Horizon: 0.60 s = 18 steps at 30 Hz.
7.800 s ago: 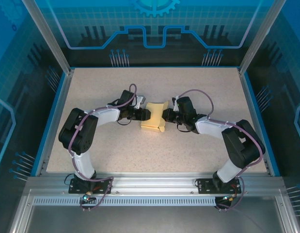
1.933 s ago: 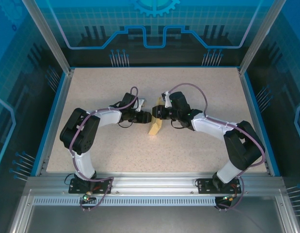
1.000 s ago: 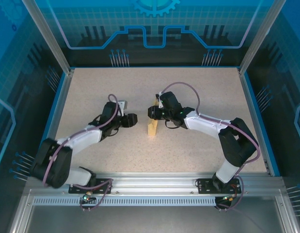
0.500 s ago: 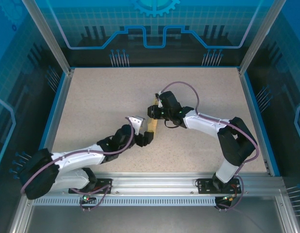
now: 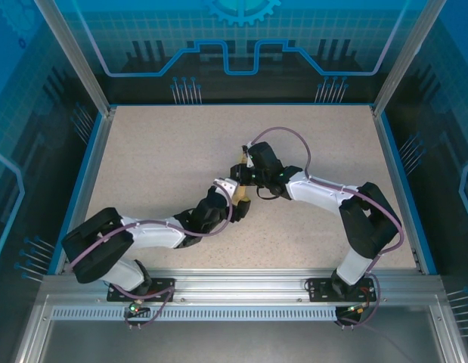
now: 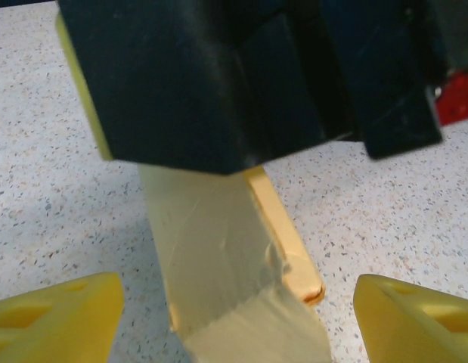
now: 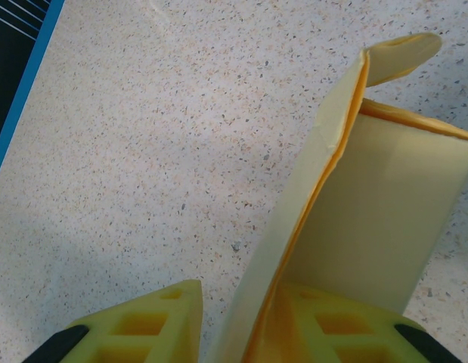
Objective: Fold the paper box
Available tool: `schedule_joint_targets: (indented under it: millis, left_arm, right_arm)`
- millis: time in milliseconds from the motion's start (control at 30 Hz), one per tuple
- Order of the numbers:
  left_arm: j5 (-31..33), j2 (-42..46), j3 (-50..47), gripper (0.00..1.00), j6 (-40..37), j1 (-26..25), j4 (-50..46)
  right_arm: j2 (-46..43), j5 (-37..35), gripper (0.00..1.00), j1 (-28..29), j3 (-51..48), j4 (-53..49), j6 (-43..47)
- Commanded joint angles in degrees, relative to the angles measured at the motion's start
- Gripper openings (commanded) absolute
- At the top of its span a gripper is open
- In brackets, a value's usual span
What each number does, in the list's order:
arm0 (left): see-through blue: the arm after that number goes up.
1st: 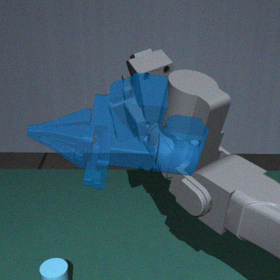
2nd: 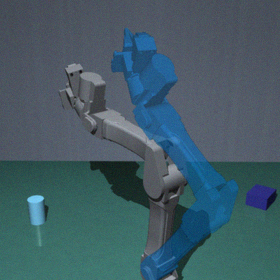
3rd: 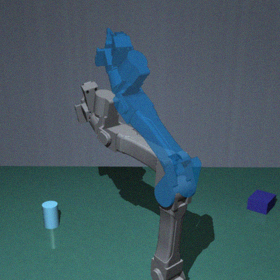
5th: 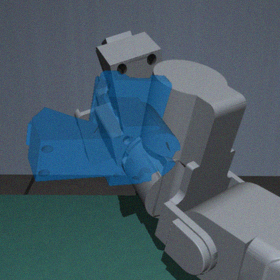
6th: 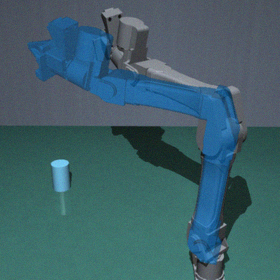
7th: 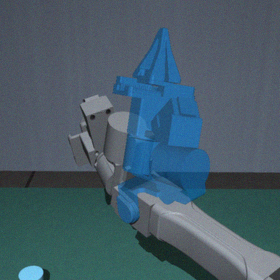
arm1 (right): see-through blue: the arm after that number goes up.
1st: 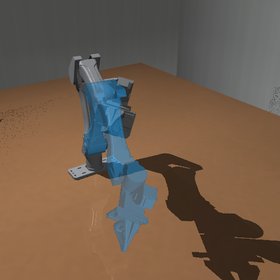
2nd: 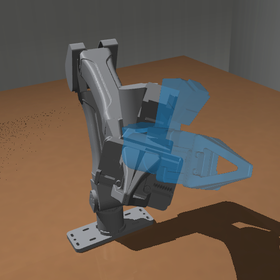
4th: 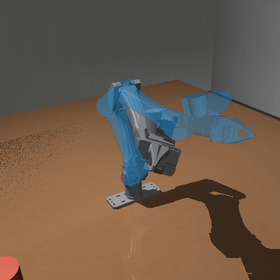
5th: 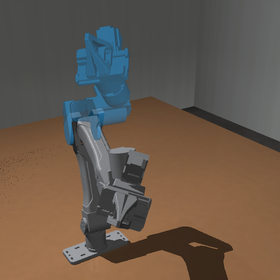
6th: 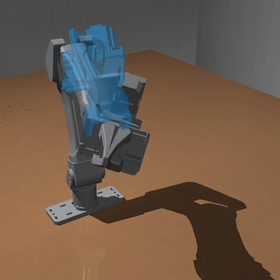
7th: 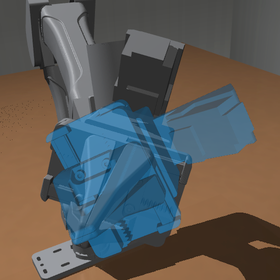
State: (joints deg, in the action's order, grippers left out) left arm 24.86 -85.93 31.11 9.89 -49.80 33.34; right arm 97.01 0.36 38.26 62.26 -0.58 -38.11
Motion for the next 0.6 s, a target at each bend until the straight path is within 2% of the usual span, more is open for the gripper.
schedule_joint_targets:
  millis: [0,167,567]
  left_arm:
    - [2.7,-2.6,2.1,0.80,-2.1,-0.4,4.0]
    - [4.0,-5.5,3.3,0.75,-2.2,-0.4,5.3]
    - [4.6,-6.1,0.1,0.52,-3.1,-0.2,11.6]
  right_arm:
    - [1.1,-1.1,0.32,0.7,0.4,-1.4,0.1]
    - [1.1,-1.2,0.32,0.6,0.4,-1.6,0.1]
    - [0.4,-0.8,0.35,-0.4,1.4,-2.1,0.3]
